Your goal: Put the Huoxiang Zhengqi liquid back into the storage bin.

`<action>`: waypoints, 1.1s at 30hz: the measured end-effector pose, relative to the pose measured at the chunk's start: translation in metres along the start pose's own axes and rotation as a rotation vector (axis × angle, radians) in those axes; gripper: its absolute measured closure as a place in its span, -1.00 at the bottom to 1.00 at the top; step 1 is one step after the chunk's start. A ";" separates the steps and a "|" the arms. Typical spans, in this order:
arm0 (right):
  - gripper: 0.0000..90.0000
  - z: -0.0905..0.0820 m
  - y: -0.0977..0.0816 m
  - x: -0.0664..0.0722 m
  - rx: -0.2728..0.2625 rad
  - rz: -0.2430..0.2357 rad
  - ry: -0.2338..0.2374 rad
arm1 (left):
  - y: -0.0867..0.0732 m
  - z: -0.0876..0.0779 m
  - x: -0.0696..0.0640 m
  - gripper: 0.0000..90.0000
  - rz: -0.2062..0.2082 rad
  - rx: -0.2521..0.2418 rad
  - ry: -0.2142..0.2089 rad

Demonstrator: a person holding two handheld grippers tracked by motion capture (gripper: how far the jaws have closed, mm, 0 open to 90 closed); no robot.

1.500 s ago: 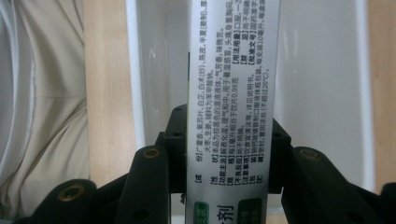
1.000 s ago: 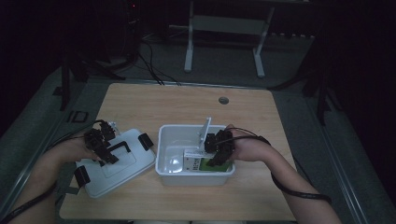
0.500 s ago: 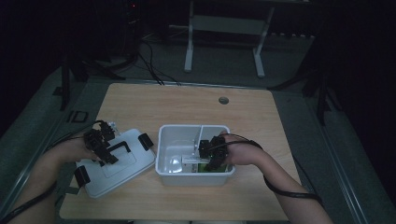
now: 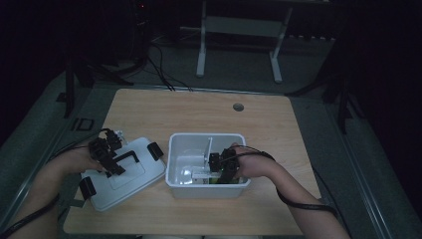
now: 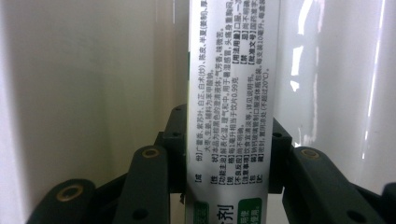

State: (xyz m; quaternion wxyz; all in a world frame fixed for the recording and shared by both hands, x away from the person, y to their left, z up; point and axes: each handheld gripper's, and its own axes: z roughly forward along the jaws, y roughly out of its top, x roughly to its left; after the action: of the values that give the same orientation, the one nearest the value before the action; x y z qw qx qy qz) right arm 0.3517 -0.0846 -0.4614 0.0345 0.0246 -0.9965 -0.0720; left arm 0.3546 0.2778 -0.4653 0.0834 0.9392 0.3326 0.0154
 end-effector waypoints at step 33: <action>0.15 -0.073 -0.045 0.002 -0.202 0.080 -0.095 | 0.001 -0.002 -0.003 -0.46 0.004 0.008 -0.001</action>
State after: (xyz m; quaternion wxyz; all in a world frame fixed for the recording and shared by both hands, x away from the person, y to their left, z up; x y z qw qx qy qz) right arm 0.3571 -0.1393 -0.3955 -0.0074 -0.0223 -0.9849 -0.1716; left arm 0.3526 0.2757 -0.4628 0.0801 0.9402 0.3307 0.0138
